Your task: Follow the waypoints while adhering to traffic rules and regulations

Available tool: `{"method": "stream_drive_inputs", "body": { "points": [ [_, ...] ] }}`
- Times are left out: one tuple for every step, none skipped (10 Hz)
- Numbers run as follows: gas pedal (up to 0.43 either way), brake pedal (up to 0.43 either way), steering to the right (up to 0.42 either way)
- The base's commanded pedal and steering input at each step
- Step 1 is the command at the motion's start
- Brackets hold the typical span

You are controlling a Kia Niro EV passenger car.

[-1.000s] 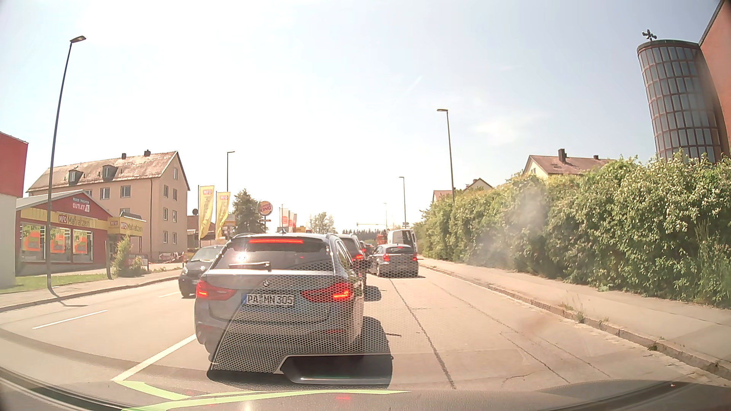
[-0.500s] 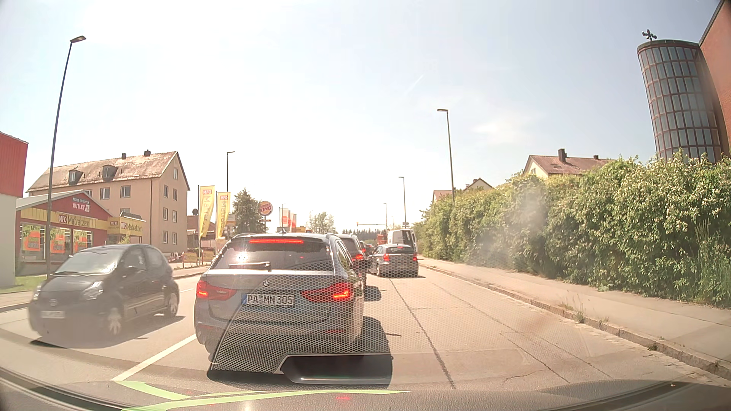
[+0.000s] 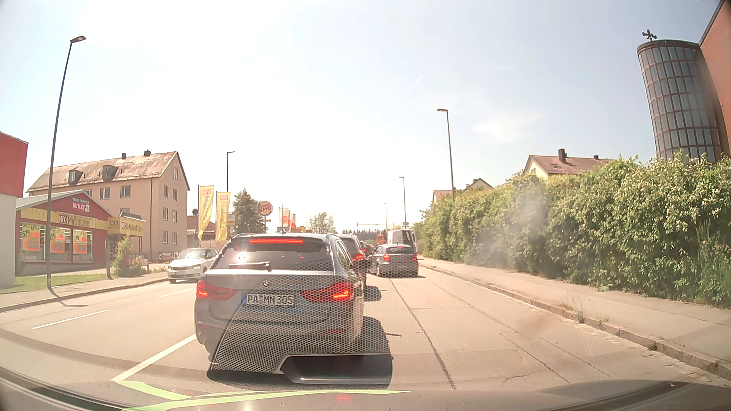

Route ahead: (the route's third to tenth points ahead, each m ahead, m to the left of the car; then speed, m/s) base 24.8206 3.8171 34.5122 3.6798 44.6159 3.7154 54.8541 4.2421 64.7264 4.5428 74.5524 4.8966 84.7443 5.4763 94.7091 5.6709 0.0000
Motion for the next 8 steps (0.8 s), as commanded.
{"method": "stream_drive_inputs", "body": {
  "points": [
    [0.0,0.36,-0.009],
    [0.0,0.36,-0.009],
    [0.0,0.36,-0.009],
    [0.0,0.36,-0.009],
    [0.0,0.36,-0.009],
    [0.0,0.36,-0.009],
    [0.0,0.36,-0.009],
    [0.0,0.36,-0.009]
  ]
}}
